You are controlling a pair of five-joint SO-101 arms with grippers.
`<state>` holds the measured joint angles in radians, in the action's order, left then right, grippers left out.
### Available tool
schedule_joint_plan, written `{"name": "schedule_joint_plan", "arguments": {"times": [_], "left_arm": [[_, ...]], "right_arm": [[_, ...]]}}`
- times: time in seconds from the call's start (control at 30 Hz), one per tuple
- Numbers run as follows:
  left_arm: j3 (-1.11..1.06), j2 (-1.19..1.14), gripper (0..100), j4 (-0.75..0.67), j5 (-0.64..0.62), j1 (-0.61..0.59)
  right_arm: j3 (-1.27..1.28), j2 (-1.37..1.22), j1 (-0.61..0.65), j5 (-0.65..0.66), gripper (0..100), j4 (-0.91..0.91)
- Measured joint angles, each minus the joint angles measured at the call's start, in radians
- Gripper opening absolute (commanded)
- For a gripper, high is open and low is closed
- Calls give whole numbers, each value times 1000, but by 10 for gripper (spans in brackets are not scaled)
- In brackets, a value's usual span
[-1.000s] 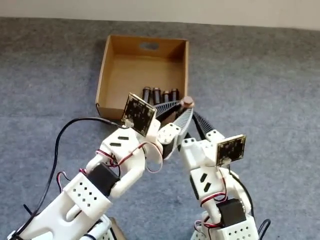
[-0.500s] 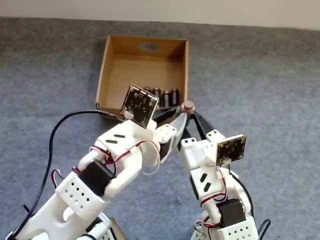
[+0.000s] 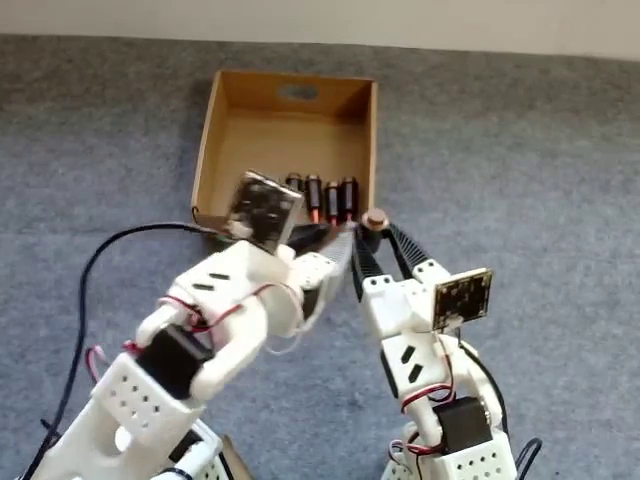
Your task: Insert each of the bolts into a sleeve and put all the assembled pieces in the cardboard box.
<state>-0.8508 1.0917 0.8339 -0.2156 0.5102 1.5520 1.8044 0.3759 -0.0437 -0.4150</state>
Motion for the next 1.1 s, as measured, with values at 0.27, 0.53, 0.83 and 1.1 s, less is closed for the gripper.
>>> {"name": "schedule_joint_plan", "arguments": {"times": [0.27,0.53,0.83,1.1], "left_arm": [[-71,169,7,161,-2,-253],[-485,325,7,-34,0,-425],[-810,694,7,-112,124,-594],[-822,704,7,-118,137,-595]], "right_arm": [[0,0,2,0,5,0],[0,0,2,0,5,0],[-32,-2,8,0,5,-23],[-342,-115,77,0,5,-78]]}}
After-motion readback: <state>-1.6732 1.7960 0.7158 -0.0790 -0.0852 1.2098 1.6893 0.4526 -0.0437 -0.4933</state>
